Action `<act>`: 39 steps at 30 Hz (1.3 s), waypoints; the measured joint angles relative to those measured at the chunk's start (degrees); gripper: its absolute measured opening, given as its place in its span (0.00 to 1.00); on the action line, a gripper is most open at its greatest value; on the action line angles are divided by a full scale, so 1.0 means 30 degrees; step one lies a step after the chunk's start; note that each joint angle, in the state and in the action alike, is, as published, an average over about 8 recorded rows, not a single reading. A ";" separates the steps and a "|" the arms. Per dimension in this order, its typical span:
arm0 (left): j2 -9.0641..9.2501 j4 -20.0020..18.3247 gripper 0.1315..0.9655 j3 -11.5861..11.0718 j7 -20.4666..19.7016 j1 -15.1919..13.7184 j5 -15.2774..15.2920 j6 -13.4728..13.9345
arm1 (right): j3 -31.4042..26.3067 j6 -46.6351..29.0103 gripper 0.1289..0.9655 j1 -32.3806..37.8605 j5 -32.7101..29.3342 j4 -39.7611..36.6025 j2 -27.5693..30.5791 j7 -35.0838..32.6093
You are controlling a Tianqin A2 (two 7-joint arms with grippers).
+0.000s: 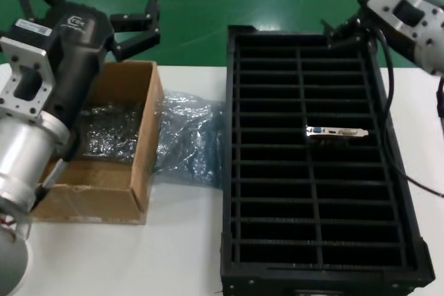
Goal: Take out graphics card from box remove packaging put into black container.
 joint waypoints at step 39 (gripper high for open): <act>0.2837 0.1692 1.00 -0.2556 -0.1439 0.4485 0.2398 0.1128 | 0.1462 0.7087 1.00 -0.9505 1.2504 0.2328 0.0942 -0.4621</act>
